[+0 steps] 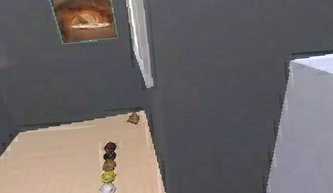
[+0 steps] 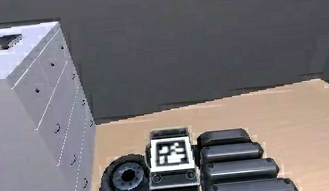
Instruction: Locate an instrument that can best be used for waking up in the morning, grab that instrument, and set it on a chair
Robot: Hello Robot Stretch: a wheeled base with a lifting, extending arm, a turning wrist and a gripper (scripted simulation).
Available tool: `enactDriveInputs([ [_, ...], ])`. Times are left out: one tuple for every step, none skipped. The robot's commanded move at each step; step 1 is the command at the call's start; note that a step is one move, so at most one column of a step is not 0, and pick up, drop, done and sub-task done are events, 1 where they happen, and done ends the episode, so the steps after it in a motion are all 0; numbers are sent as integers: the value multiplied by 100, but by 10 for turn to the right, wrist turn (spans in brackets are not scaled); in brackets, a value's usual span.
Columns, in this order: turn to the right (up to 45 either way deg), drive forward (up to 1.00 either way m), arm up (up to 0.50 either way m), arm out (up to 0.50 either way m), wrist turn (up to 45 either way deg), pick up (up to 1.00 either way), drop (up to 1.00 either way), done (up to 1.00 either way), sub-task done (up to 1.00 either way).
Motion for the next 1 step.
enactDriveInputs([
  [450, 0, 0, 0, 0, 0, 0, 0, 0],
])
